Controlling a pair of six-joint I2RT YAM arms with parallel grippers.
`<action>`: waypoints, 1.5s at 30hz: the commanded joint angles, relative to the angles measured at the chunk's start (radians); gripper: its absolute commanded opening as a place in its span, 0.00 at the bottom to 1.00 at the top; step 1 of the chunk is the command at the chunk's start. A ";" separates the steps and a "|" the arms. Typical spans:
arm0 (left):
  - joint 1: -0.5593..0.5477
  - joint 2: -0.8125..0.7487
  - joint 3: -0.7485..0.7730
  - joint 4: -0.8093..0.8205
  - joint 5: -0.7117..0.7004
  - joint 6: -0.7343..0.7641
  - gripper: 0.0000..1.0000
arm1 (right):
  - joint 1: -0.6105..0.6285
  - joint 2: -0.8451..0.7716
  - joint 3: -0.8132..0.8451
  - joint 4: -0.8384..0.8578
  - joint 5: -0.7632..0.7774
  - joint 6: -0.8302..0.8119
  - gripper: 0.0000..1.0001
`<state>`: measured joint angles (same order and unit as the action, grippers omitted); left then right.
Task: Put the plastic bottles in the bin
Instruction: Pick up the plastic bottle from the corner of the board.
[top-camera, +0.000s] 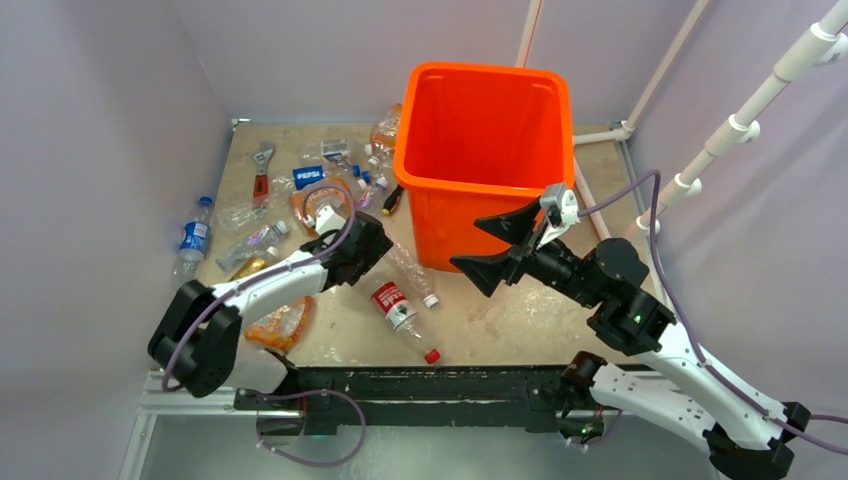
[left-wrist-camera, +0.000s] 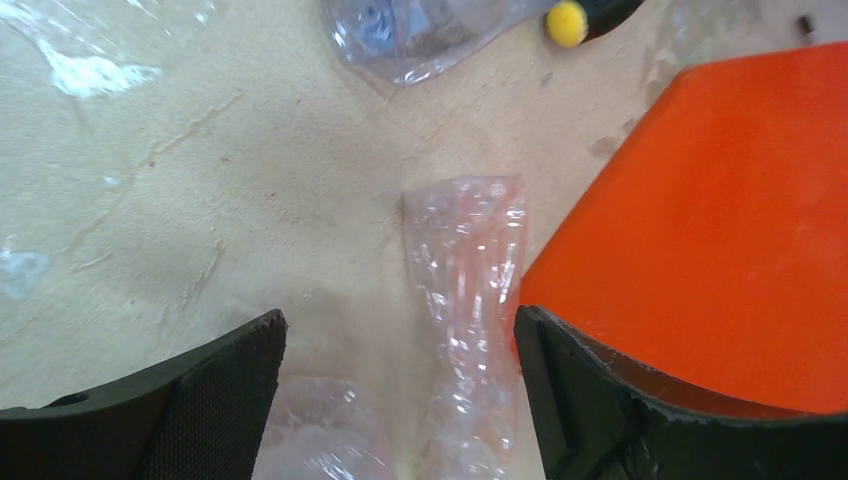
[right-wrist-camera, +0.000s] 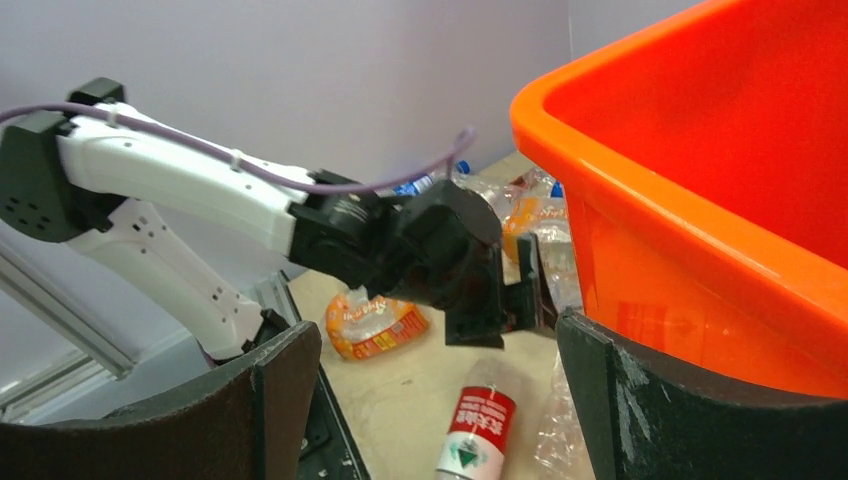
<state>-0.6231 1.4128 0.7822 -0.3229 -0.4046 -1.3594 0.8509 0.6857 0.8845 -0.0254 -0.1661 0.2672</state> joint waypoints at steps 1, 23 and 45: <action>0.000 -0.155 0.028 -0.079 -0.085 0.035 0.85 | 0.002 -0.021 -0.007 -0.025 0.024 -0.032 0.92; -0.052 -0.489 -0.013 -0.716 0.143 -0.152 0.94 | 0.002 -0.008 -0.017 0.003 0.023 0.005 0.92; -0.118 -0.284 -0.209 -0.525 0.246 -0.072 0.85 | 0.002 -0.007 -0.023 -0.006 0.048 0.017 0.92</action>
<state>-0.7345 1.1130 0.6018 -0.9230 -0.1787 -1.4548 0.8509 0.6804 0.8501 -0.0463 -0.1398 0.2878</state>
